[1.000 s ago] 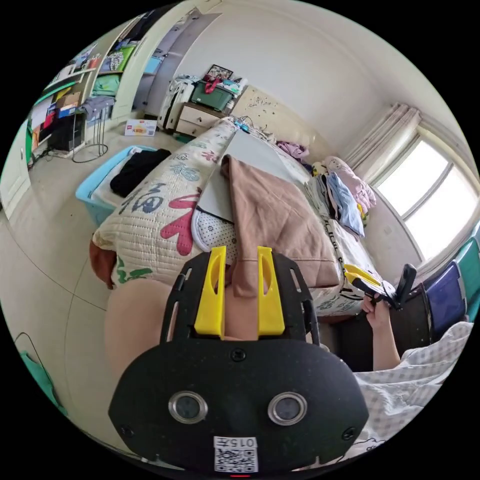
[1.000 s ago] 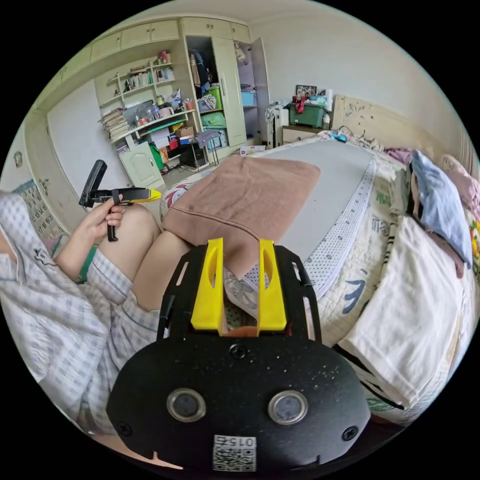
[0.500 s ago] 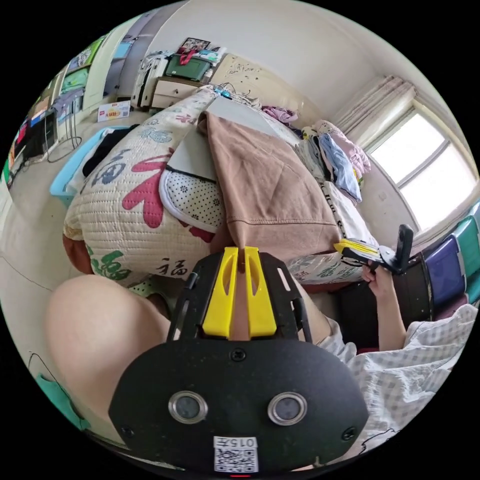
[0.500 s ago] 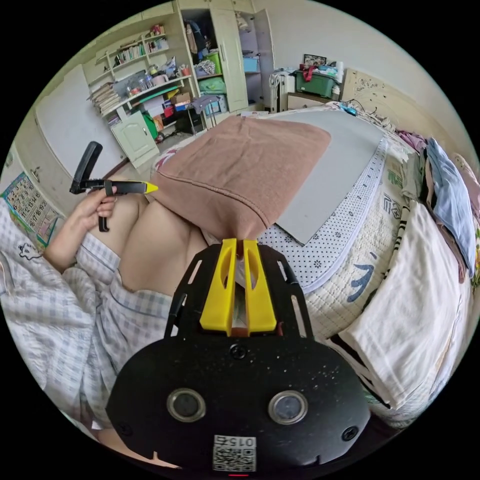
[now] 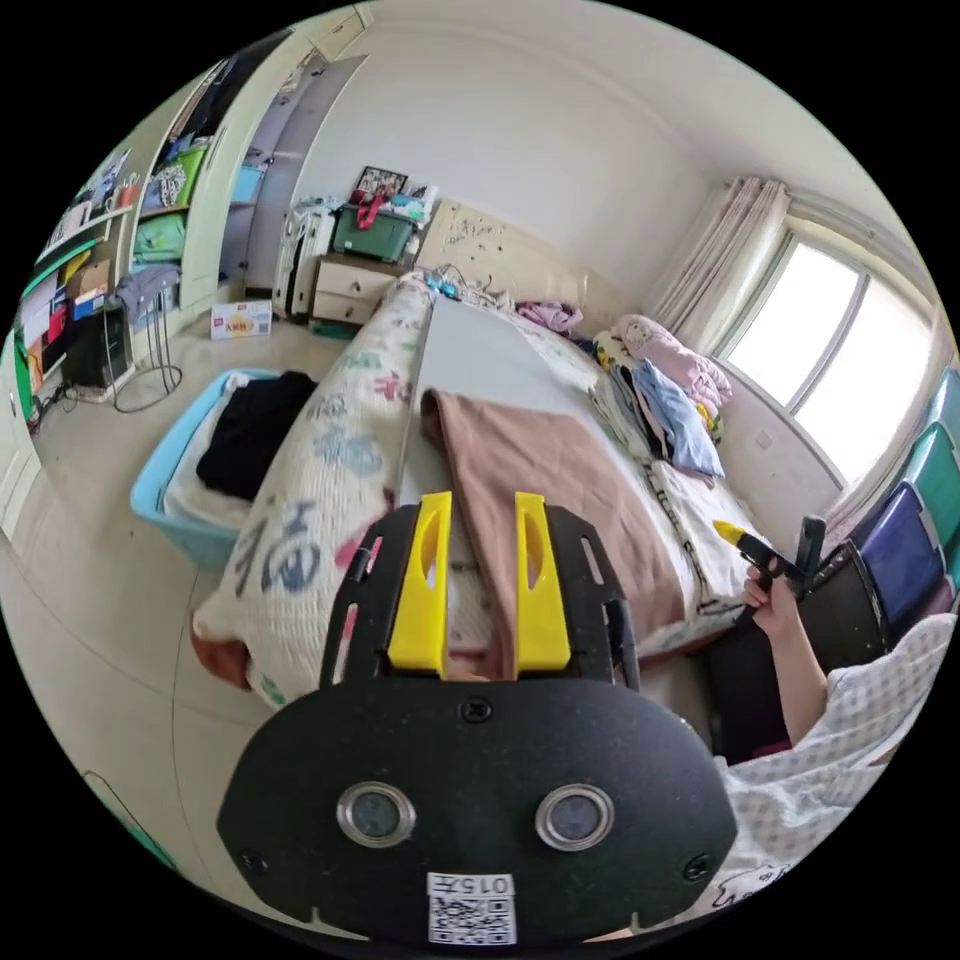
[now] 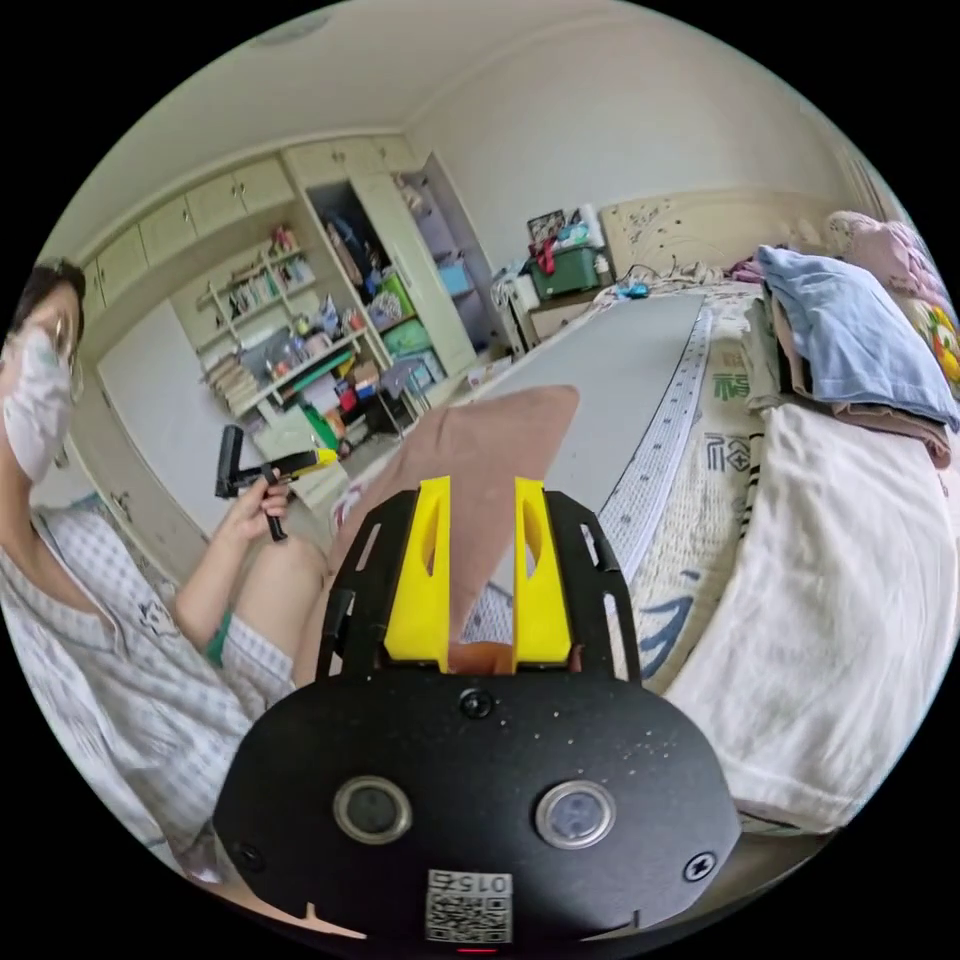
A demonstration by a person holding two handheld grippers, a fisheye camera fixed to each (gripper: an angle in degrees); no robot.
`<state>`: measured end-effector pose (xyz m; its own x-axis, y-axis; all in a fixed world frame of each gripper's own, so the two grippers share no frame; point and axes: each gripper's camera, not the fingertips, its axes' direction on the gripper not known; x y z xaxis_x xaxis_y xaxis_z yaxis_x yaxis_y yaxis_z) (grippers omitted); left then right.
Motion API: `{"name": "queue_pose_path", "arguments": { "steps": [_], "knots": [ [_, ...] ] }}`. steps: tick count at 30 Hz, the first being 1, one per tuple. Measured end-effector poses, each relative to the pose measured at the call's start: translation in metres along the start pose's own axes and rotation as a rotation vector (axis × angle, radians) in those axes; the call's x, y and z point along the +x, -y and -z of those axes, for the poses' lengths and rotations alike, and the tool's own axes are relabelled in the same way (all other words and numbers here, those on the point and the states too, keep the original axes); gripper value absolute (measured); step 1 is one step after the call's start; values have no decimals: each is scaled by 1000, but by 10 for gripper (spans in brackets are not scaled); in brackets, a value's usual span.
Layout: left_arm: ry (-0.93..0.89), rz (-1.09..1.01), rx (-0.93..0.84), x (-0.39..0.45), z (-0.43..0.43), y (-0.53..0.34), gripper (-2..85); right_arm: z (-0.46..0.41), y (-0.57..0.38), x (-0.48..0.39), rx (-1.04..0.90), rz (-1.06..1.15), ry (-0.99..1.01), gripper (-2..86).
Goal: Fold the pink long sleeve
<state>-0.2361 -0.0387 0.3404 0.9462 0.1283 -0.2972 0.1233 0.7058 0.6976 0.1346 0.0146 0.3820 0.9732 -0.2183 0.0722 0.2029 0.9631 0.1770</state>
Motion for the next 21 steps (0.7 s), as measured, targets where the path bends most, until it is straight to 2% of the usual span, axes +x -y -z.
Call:
{"name": "queue_pose_path", "arguments": {
  "steps": [4,8,13,18,21],
  "knots": [
    [-62,53,25,-40,-56,68,170,-23,63,17,20,-59,35,136],
    [-142,102,-51,-77,-123,108,173,-68,125,22,-41,-79,64,158],
    [-241,47,-164,-79,-179,122,178,-130,175,36,-144,-93,11,165],
    [-221,-59,-246,-67,-209,133,182,-179,209,50,-224,-125,19,164],
    [-229,-28,-265,-76,-222,138,180,-190,224,48,-221,-131,16,164]
  ]
}}
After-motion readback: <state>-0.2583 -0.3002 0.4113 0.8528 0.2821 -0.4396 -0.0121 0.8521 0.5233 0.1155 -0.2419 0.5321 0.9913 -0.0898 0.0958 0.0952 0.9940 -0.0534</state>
